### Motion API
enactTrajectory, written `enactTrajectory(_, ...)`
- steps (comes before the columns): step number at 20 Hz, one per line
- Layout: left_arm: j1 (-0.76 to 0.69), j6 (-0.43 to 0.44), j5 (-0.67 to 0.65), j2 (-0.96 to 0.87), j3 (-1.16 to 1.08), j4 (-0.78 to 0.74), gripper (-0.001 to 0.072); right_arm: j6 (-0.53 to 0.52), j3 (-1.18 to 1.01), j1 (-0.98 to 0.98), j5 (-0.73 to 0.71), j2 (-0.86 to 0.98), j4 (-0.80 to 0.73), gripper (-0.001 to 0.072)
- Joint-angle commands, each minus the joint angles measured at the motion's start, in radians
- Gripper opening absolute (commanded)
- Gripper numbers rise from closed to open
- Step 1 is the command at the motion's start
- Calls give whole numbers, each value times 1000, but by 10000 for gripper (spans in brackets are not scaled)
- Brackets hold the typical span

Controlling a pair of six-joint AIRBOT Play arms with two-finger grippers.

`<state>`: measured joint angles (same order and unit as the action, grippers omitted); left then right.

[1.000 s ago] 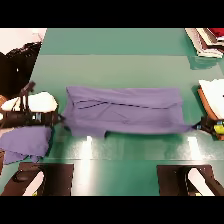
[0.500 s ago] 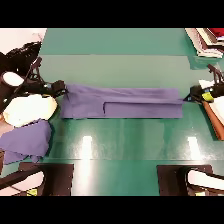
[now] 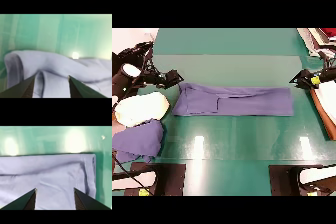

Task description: Fold the shirts.

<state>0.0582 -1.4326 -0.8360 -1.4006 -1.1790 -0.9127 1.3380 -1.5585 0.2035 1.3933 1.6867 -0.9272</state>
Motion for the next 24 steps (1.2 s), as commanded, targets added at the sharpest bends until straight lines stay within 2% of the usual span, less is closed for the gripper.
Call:
enactTrajectory(1,0,1,-128,-4,-31,3,498,-50,-25,71,117,24,12,526)
enactTrajectory(2,0,2,-147,-4,-31,3,497,-62,-3,97,130,21,8,527)
enactTrajectory(3,0,1,-158,-4,-31,3,416,-68,27,128,137,21,11,526)
enactTrajectory(4,-3,2,-161,-4,-31,3,150,-68,69,157,137,21,11,526)
enactTrajectory(5,-9,13,-159,-4,-31,4,37,-78,112,182,133,22,11,527)
enactTrajectory(11,-152,27,-116,-8,-31,0,26,-211,336,214,37,28,61,528)
enactTrajectory(16,-294,26,-86,-31,-31,4,26,-256,361,130,-25,48,125,500)
enactTrajectory(19,-357,14,-48,-51,-32,16,26,-259,319,69,-18,77,124,359)
enactTrajectory(21,-392,14,-32,-80,-52,40,26,-279,276,39,-7,78,124,83)
enactTrajectory(22,-408,14,-34,-101,-76,40,25,-285,253,28,5,72,123,19)
enactTrajectory(24,-435,-3,-35,-148,-137,42,25,-283,206,24,40,35,125,18)
